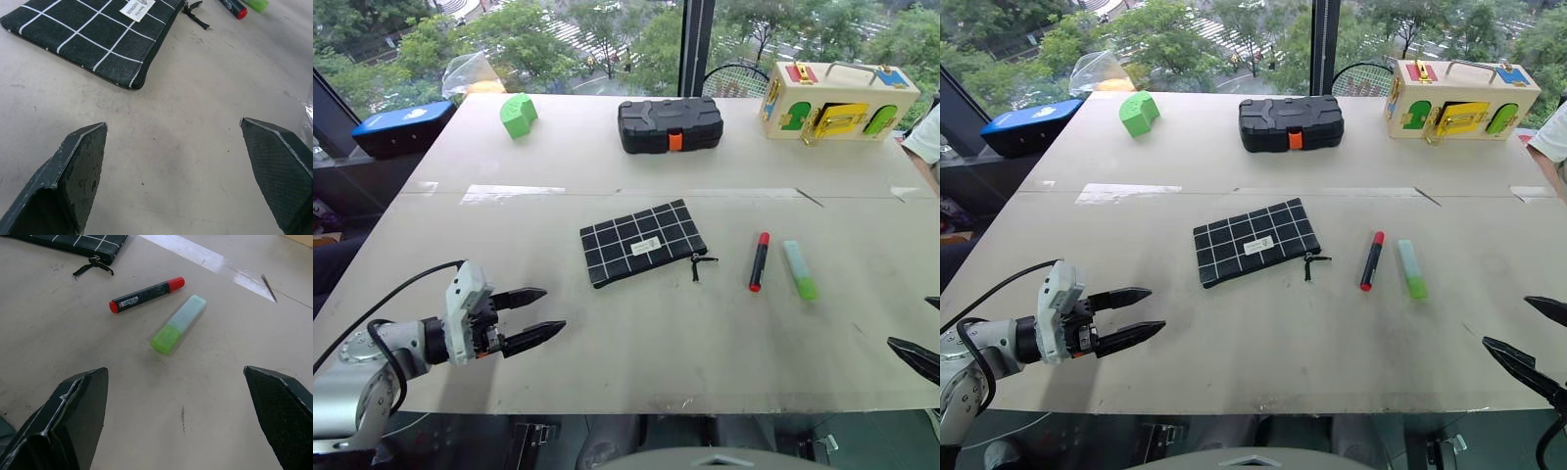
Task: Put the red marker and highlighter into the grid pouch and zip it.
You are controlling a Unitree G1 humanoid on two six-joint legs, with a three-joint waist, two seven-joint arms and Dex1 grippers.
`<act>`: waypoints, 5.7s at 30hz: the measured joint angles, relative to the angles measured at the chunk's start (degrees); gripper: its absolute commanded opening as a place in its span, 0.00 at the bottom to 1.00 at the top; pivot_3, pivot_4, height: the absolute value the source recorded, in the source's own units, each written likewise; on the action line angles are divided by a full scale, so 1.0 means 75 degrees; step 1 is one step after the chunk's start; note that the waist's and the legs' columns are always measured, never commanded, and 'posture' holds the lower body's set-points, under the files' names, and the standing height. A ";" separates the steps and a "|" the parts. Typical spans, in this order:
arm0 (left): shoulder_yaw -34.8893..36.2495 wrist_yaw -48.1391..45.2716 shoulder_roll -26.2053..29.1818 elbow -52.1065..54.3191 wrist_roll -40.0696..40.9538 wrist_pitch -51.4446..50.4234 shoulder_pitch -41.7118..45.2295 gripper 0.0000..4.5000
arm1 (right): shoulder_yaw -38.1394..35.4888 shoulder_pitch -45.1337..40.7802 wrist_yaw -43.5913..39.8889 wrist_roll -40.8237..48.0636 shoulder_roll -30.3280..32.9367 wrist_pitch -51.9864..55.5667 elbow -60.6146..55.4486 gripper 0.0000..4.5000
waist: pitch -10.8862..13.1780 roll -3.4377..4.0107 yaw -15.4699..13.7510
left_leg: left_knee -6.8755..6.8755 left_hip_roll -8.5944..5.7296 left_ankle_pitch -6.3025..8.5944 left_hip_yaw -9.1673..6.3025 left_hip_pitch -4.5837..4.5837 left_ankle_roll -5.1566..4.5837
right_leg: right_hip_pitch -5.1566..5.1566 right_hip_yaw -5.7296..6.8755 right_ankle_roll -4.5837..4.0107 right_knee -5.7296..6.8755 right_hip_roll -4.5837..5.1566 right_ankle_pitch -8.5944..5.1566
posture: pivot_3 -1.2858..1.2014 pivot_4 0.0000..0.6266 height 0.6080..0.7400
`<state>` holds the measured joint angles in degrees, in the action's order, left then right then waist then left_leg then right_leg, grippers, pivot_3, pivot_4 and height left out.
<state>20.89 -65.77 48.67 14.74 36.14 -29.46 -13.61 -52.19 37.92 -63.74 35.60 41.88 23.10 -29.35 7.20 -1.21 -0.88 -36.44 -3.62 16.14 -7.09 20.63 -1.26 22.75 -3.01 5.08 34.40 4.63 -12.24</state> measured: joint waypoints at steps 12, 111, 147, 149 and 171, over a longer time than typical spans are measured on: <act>-0.0944 0.1364 -0.0534 -0.0442 -0.1127 0.0787 0.1661 0.98 | 0.0711 -0.1232 0.0993 0.1337 -0.0565 -0.0041 -0.1202 1.00 | 0.0000 0.0007 0.0008 | -0.0005 -0.0005 -0.0001 -0.0032 -0.0002 0.0020 | -0.0009 0.0026 0.0026 0.0002 -0.0003 0.0016 | 0.52 0.24 1.00; -0.4393 0.3873 -0.2457 -0.3571 -0.6513 0.7244 0.4764 0.00 | 0.6660 -0.7968 0.6878 0.0142 -0.3214 0.6808 0.0210 0.02 | -0.0035 0.0039 0.0201 | -0.0079 -0.0052 -0.0001 -0.0109 0.0029 0.0039 | 0.0004 0.0193 0.0027 0.0060 0.0047 -0.0002 | 0.52 0.24 1.00; -0.4045 0.4745 -0.2841 -0.3581 -0.6199 0.6987 0.4651 0.00 | 0.6374 -0.8275 0.6735 0.0251 -0.3729 0.7238 0.0525 0.02 | -0.0035 0.0038 0.0194 | -0.0078 -0.0052 -0.0001 -0.0110 0.0029 0.0040 | 0.0004 0.0193 0.0026 0.0060 0.0049 -0.0002 | 0.52 0.24 1.00; -0.4046 0.4736 -0.2786 -0.3557 -0.6225 0.7007 0.4575 0.00 | 0.6284 -0.8275 0.6735 0.0305 -0.3734 0.7283 0.0513 0.02 | -0.0035 0.0039 0.0194 | -0.0078 -0.0053 -0.0001 -0.0109 0.0029 0.0040 | 0.0004 0.0193 0.0026 0.0059 0.0049 -0.0002 | 0.52 0.24 1.00; -0.4369 0.4578 -0.2777 -0.3537 -0.6590 0.7155 0.4563 0.00 | 0.7013 -0.9272 0.6523 0.0416 -0.4339 0.7594 0.0866 0.02 | -0.0034 0.0042 0.0216 | -0.0067 -0.0053 -0.0002 -0.0110 0.0027 0.0042 | 0.0010 0.0196 0.0026 0.0060 0.0051 -0.0002 | 0.52 0.24 1.00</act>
<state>-11.87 -31.43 27.85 -11.79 -13.28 24.20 20.61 0.41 -31.61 -14.81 38.71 9.33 80.06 -22.86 6.95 -0.89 0.74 -36.94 -4.02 16.13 -7.91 20.83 -0.94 22.82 -1.54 5.28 34.85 5.01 -12.26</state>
